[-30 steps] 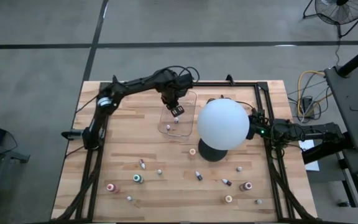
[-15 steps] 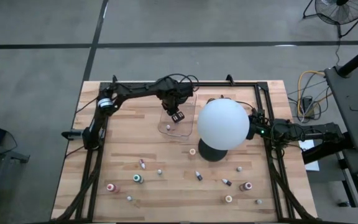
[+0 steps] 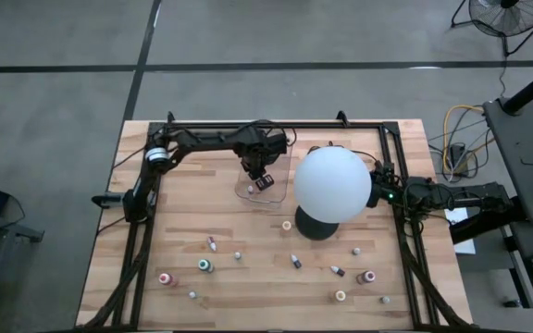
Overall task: Pick & Place food coloring
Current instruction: Put the small purple food coloring bottle into the transparent bin, then put the small green food coloring bottle into the transparent bin
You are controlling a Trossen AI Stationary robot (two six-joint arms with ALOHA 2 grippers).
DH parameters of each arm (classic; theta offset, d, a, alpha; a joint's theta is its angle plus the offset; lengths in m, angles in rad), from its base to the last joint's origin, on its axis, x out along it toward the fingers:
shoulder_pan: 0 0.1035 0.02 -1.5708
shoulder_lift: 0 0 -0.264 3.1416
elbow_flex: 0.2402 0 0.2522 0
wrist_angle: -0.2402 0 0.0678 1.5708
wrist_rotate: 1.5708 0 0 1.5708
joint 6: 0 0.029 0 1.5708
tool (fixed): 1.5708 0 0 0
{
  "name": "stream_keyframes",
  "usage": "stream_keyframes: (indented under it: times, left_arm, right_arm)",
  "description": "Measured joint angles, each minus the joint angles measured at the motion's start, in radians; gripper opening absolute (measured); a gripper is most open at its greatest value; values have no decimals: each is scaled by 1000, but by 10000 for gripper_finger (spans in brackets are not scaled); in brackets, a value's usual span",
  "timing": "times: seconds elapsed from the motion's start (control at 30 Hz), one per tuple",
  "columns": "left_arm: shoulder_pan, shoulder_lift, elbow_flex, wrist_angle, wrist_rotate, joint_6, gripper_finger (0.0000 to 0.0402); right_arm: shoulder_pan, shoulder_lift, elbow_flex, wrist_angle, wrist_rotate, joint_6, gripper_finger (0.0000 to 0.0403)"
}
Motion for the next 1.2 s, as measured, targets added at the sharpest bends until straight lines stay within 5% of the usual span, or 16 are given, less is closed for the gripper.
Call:
stream_keyframes:
  times: [0.63, 1.2]
  left_arm:
    - [-4, -3, -16, 34, 0, -9, 72]
    - [-2, -169, -15, -29, 3, 14, 243]
  right_arm:
    - [0, 0, 0, 0, 0, 0, 302]
    - [0, 0, 0, 0, 2, 0, 302]
